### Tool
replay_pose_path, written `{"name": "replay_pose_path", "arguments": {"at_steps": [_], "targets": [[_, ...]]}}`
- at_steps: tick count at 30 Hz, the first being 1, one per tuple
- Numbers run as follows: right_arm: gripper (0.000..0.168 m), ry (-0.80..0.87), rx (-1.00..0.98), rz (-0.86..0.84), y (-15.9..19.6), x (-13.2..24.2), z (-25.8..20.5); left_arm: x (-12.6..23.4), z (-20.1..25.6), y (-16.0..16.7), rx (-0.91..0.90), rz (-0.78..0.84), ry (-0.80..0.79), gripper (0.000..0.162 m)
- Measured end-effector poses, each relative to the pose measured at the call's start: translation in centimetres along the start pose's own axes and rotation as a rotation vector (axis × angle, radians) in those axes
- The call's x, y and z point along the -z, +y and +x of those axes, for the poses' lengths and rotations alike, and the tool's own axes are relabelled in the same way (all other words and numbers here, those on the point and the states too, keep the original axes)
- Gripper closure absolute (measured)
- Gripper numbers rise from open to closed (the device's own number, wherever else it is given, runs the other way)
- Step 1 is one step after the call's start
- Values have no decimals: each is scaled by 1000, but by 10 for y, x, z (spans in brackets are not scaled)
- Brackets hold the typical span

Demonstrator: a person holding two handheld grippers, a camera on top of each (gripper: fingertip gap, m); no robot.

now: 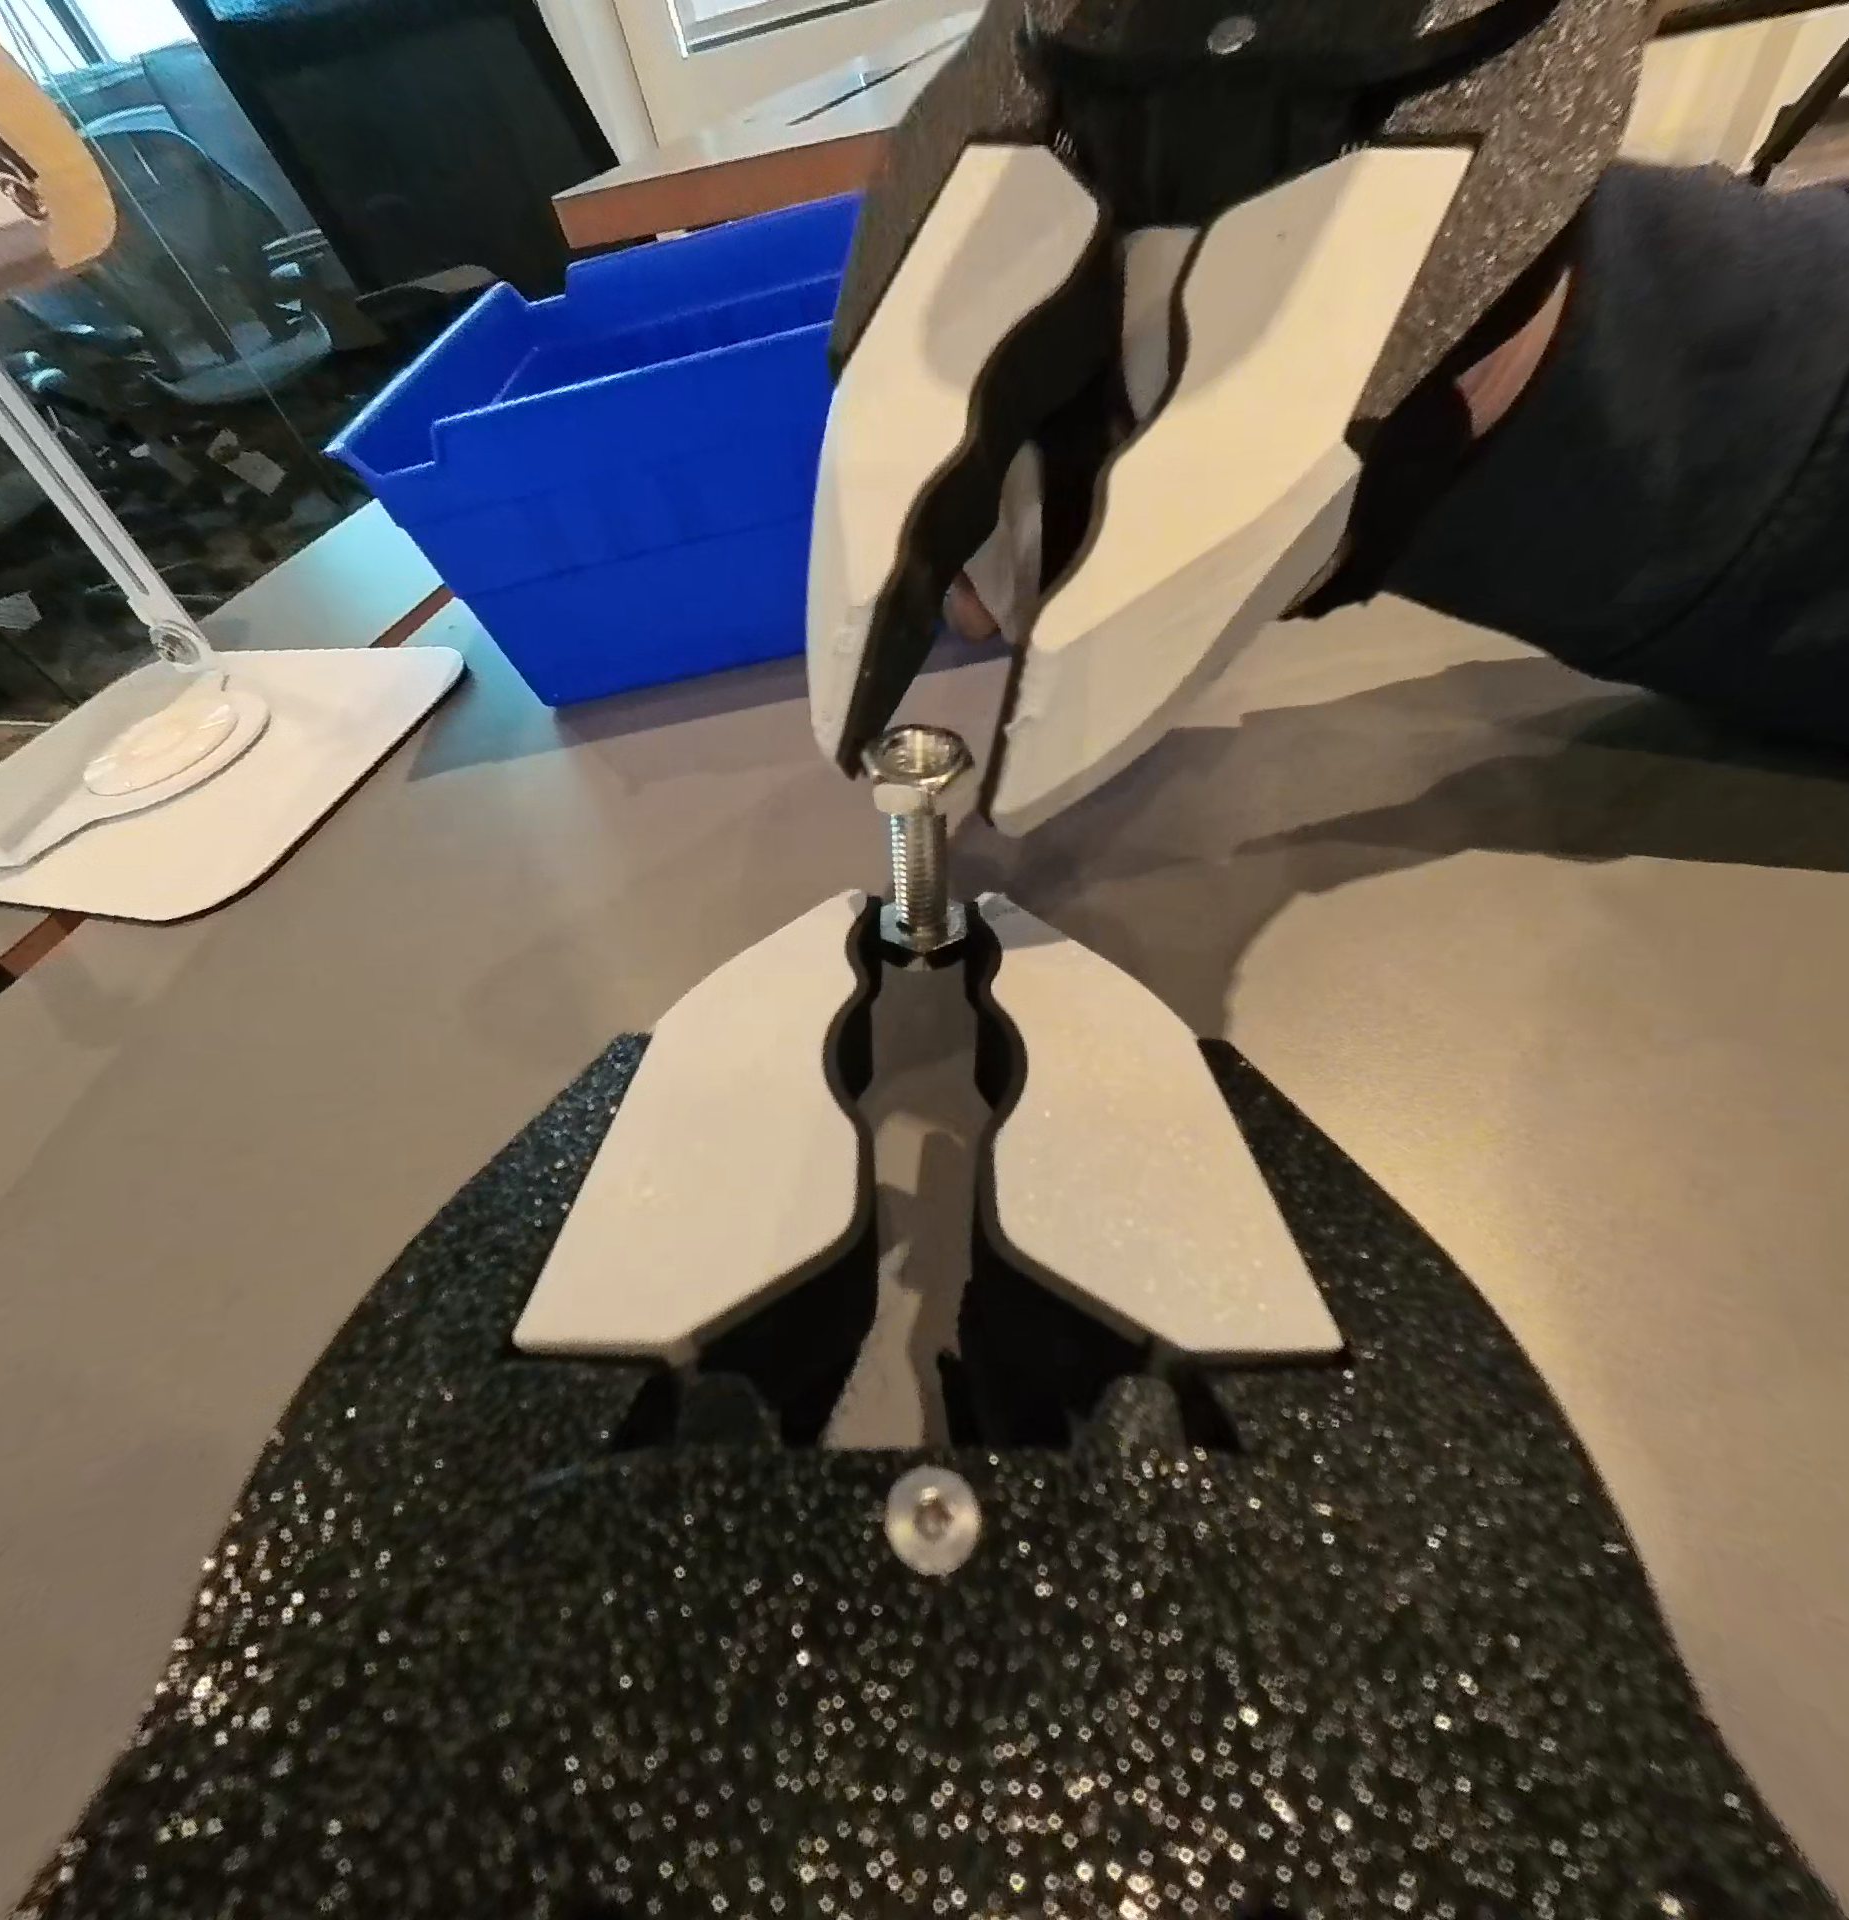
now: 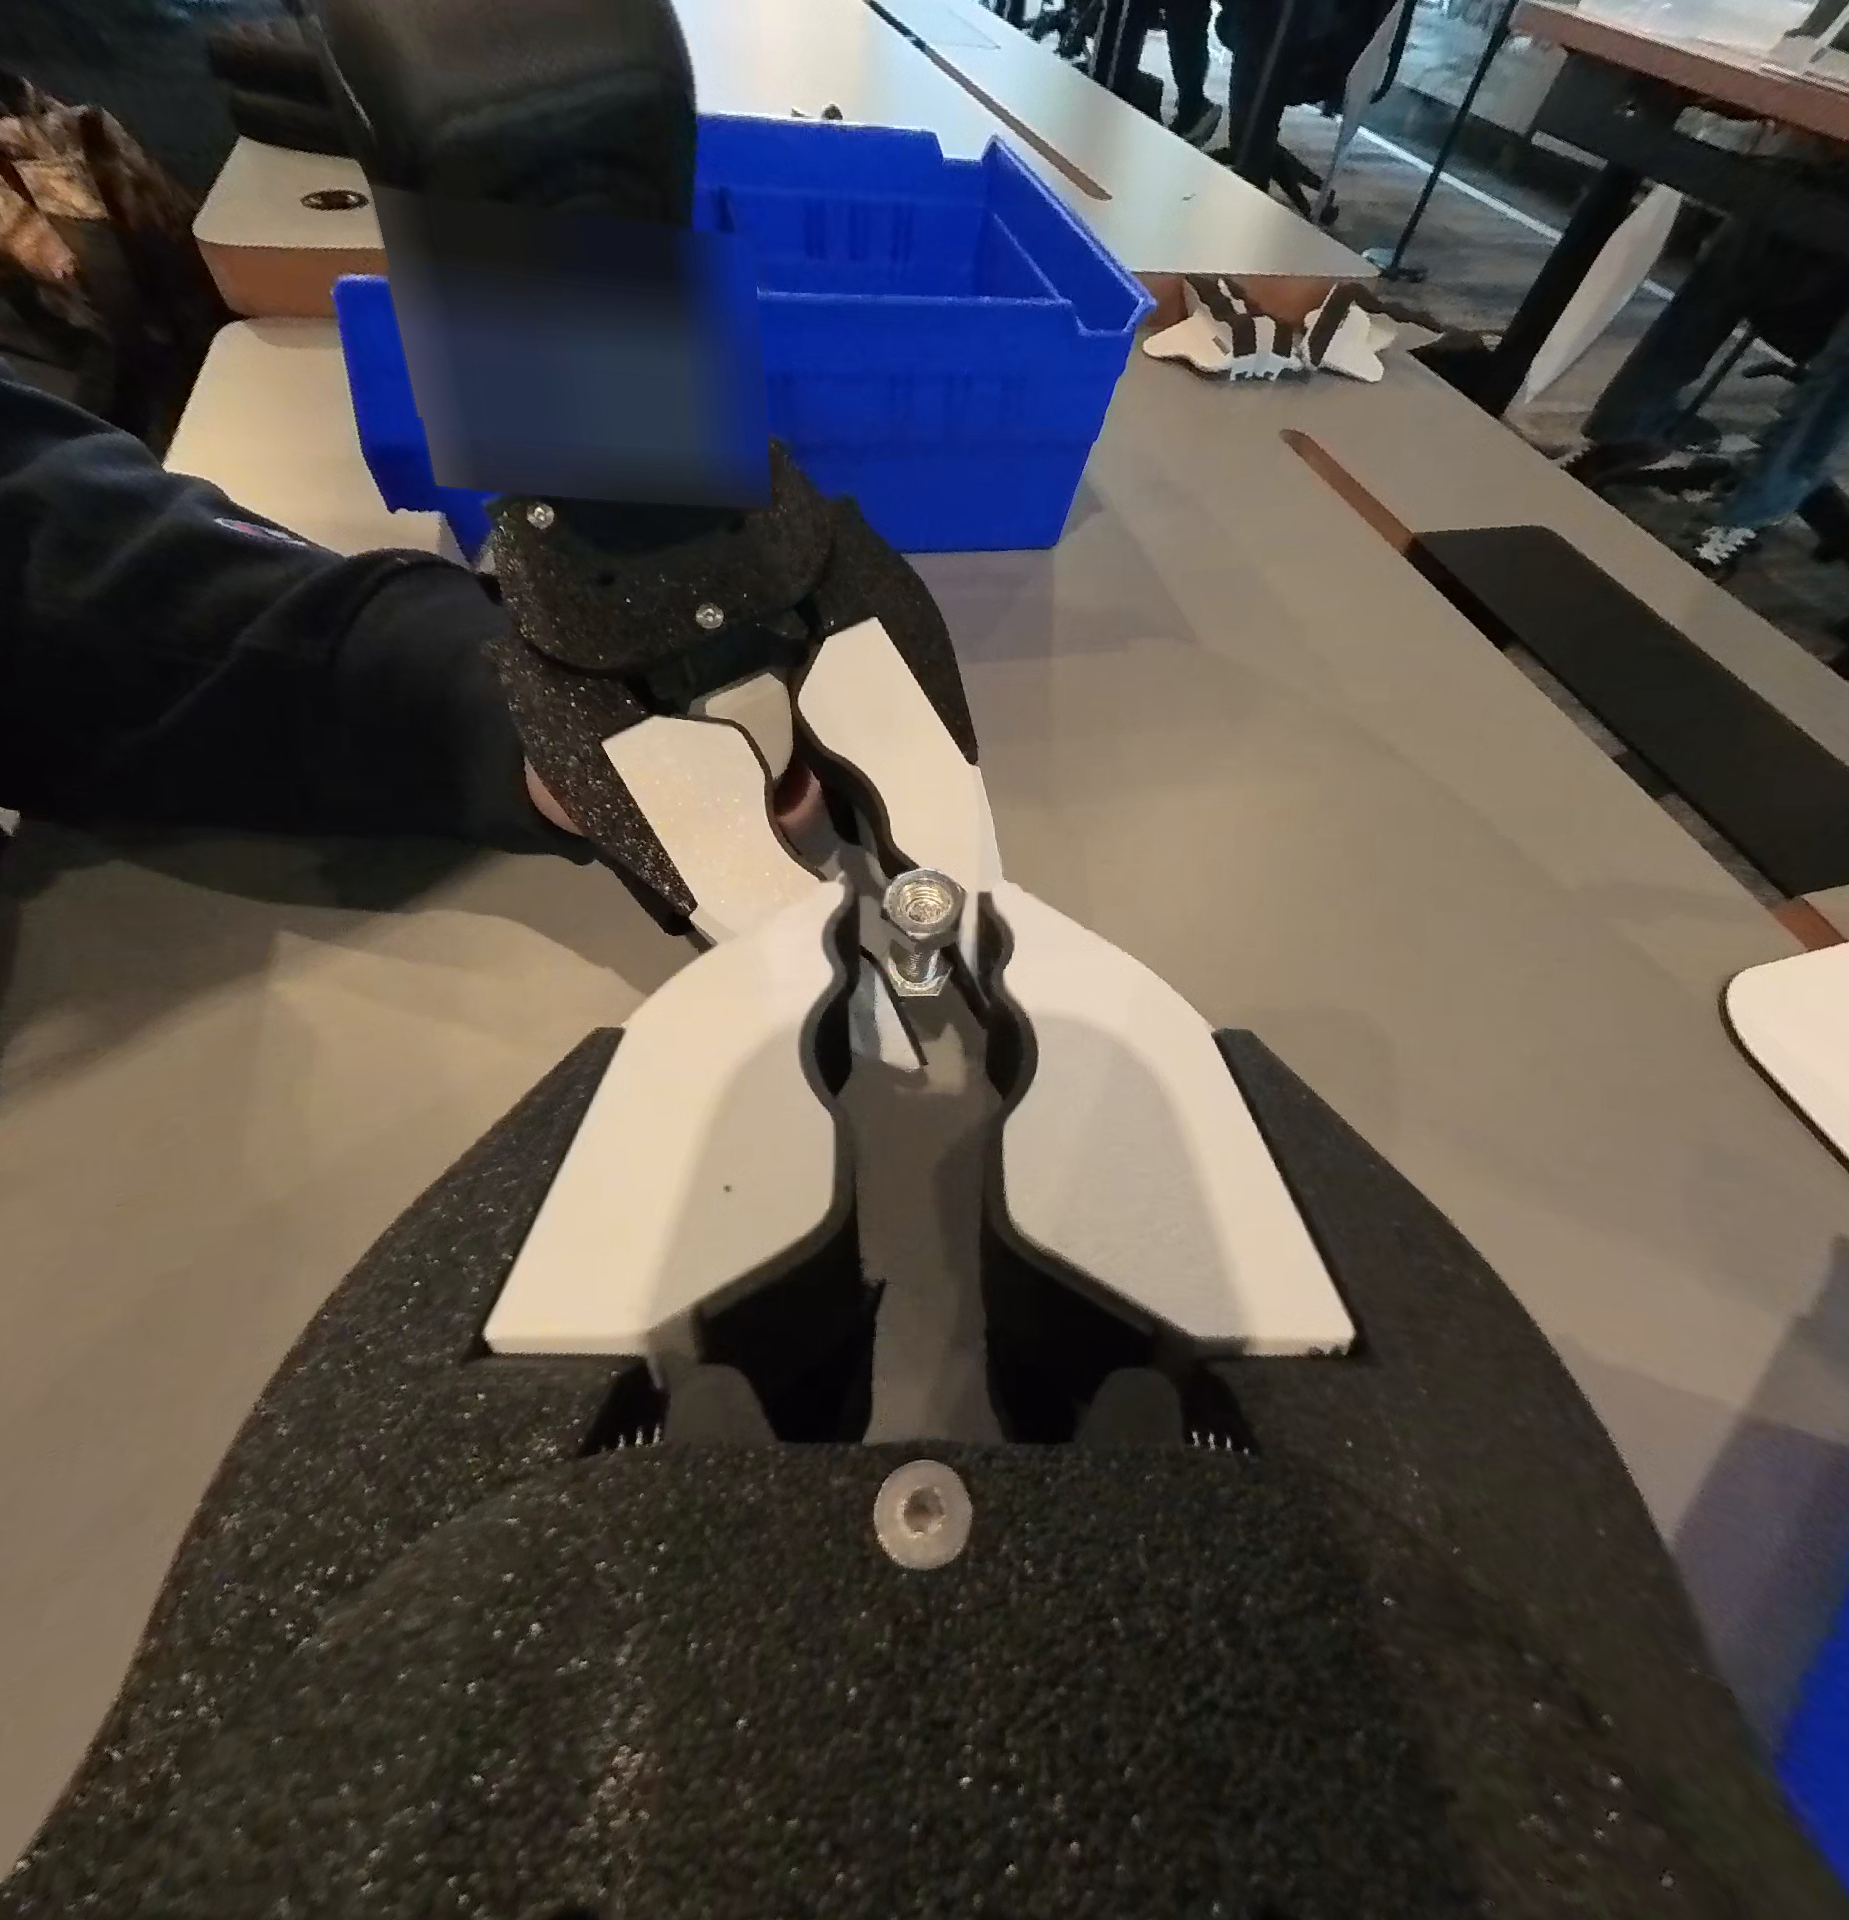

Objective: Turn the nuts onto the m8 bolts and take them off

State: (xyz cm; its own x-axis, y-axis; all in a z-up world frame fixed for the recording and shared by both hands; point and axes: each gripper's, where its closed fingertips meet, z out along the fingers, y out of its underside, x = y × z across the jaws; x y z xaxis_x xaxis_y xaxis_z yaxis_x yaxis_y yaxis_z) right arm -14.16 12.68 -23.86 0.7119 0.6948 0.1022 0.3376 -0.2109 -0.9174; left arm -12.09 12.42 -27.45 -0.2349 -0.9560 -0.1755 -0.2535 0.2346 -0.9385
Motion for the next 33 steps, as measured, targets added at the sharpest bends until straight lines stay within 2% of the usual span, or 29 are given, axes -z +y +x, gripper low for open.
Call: {"name": "replay_pose_path", "arguments": {"at_steps": [4, 12, 18, 24, 30, 33], "targets": [[130, -4, -7, 58, -7, 1, 0, 3, -2, -4, 40, 31, 5, 148], [131, -74, -12, 209, -25, 8, -8, 10, -8, -12, 129, 106, 23, 148], [131, -81, -34, 190, -20, 4, -7, 8, -6, -10, 114, 91, 28, 148], [138, -74, 29, 132, -14, 6, -9, 10, -8, -12, 137, 108, 27, 147], [127, -37, 23, 159, -17, 1, -5, 9, -6, -11, 127, 99, 35, 148], [128, -57, 42, 127, -12, -1, -9, 9, -6, -11, 129, 99, 35, 148]]}}
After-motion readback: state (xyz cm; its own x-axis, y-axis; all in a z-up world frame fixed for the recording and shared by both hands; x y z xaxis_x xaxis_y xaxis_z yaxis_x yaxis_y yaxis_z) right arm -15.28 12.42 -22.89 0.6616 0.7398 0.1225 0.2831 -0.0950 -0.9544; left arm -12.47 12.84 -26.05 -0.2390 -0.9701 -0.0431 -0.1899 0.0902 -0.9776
